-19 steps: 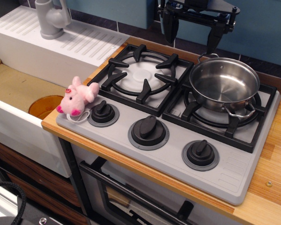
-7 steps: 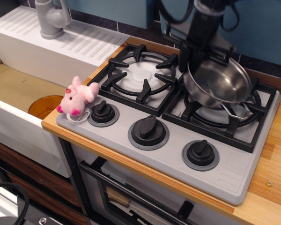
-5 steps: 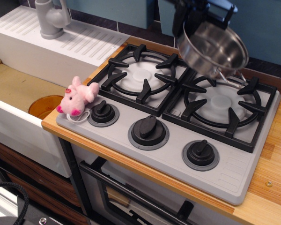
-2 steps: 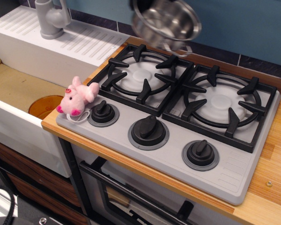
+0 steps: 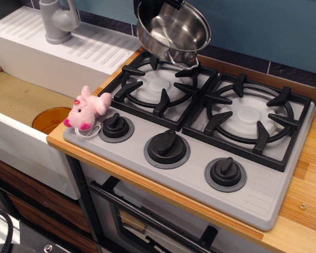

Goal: Put pan on stove and put stuffedpig in pan

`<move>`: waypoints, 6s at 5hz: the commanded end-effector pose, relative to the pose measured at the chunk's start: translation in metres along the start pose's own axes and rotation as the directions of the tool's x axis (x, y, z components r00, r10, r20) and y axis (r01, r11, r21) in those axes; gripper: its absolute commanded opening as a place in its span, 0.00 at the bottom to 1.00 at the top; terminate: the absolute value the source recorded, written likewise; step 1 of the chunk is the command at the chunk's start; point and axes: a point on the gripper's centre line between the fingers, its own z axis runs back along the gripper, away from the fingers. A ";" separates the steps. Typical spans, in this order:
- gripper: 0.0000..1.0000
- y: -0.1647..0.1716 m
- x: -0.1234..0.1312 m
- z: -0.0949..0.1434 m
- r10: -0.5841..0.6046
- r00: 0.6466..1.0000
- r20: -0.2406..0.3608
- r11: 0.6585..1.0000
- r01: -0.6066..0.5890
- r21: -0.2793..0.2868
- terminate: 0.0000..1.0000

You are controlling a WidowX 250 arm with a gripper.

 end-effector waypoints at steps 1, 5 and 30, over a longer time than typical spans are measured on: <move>0.00 0.011 0.003 -0.004 0.031 0.997 0.069 1.000 -0.031 -0.001 0.00; 1.00 0.001 0.005 -0.024 0.029 0.995 0.100 0.999 -0.026 -0.028 0.00; 0.00 0.008 -0.018 0.040 0.046 0.999 0.027 0.988 -0.049 0.145 0.00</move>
